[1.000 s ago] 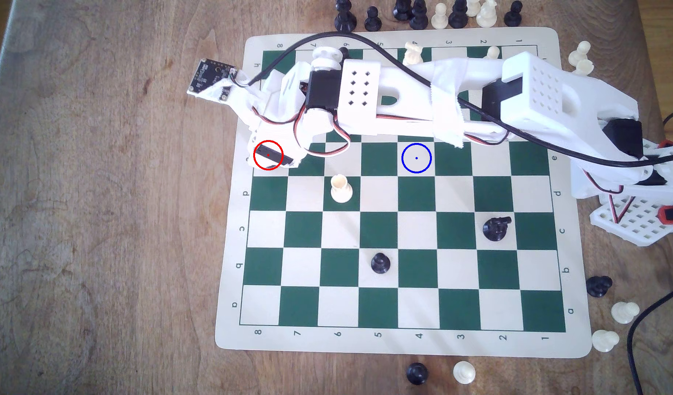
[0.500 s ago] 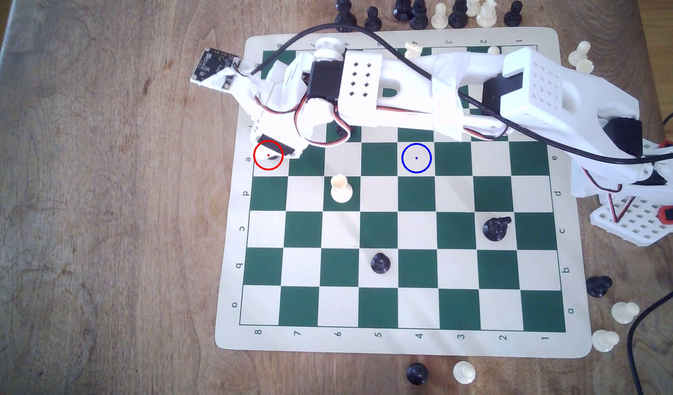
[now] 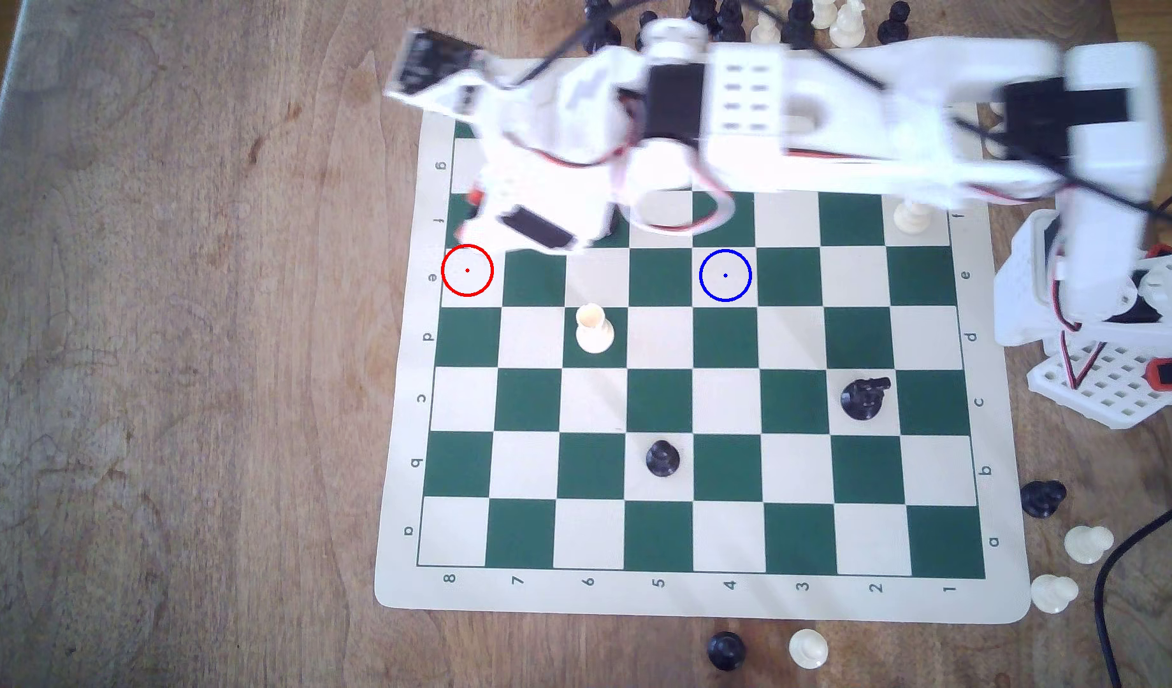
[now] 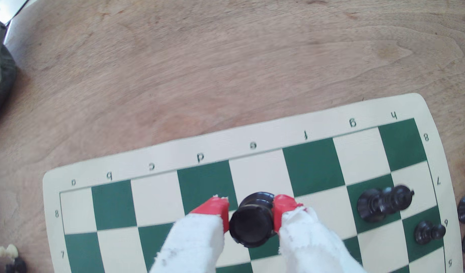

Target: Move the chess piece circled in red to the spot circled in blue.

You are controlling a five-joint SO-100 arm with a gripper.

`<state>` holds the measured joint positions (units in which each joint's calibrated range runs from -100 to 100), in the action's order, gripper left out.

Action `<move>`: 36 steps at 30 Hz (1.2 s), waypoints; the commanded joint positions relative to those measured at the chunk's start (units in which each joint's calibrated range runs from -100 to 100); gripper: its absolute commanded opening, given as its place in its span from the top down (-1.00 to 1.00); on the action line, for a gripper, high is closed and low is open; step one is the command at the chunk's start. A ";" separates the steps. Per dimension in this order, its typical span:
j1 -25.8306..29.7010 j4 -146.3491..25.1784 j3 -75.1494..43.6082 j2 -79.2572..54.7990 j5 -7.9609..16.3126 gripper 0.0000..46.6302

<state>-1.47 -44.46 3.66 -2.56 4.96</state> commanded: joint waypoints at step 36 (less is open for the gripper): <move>-2.55 11.13 67.42 49.84 -1.22 0.99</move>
<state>-3.83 -35.94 73.52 50.82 3.88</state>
